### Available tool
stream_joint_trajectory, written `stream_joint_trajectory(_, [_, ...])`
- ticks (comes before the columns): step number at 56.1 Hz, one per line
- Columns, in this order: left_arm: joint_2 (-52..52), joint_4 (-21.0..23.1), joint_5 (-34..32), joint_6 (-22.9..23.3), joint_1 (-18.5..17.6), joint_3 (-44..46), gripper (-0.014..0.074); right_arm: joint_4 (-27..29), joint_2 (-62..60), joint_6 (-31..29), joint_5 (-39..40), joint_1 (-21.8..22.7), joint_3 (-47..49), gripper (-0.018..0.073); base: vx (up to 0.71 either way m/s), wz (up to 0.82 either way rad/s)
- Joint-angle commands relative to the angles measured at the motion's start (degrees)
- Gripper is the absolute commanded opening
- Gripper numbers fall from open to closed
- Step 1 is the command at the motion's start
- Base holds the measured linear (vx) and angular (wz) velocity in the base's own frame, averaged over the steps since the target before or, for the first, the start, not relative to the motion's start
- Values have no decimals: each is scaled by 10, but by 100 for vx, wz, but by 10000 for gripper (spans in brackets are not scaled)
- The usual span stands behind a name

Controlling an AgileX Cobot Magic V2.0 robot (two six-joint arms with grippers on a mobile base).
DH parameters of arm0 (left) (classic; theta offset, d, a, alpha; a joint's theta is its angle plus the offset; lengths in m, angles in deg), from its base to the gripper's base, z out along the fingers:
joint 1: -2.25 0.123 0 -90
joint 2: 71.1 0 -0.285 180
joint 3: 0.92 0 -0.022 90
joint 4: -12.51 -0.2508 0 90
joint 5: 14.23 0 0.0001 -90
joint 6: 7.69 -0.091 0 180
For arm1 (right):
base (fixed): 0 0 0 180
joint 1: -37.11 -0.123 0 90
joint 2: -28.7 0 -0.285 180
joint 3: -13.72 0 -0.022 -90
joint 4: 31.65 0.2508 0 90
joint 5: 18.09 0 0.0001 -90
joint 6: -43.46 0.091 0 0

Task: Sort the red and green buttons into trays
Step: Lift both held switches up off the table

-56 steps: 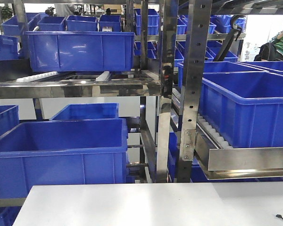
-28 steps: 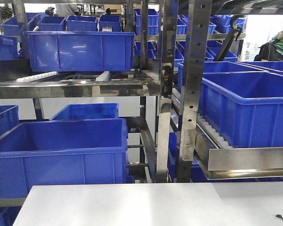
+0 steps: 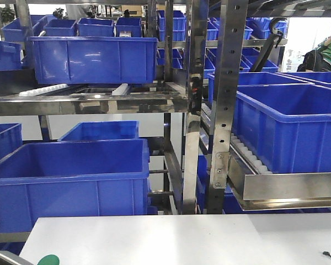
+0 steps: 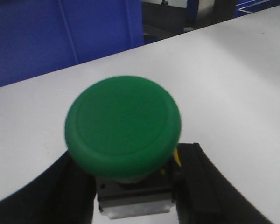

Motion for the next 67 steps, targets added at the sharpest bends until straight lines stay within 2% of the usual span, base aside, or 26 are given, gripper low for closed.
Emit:
stream_joint_trajectory(1, [-73,-27,9,35,2,6,-1,9,-8,1,143,1,-15,-8,0,0])
stream_joint_trajectory(6, [-123,-36,52,53,2,6,-1,10,-8,1,143,1,-15,-8,0,0])
stream_joint_trajectory(14, [-210,-46,132,56,2,8,-1,10,-8,1,138,1,-14,-8,0,0])
stream_joint_trajectory(21, [-286,-49,220,88,2,15,-1,15,-8,10,123,1,-12,-8,0,0])
stream_joint_trajectory(27, [-350,-80,307,122,2,34,-1,33,-8,43,115,1,-10,-8,0,0])
stream_joint_trajectory(34, [-413,-105,387,158,2,61,-1,39,-8,49,115,1,-1,-8,0,0])
stream_joint_trajectory(45, [-490,-101,465,158,2,80,-1,34,-8,112,97,1,35,-8,0,0])
stream_joint_trajectory(51, [-520,-90,507,158,2,80,-1,20,-11,119,77,1,61,-8,0,0])
stream_joint_trajectory(57, [-541,-84,540,157,2,80,-1,-2,-30,124,34,1,89,-8,0,0])
stream_joint_trajectory(67, [-556,-78,545,157,2,80,-1,-55,-107,137,-139,1,140,-8,0,0])
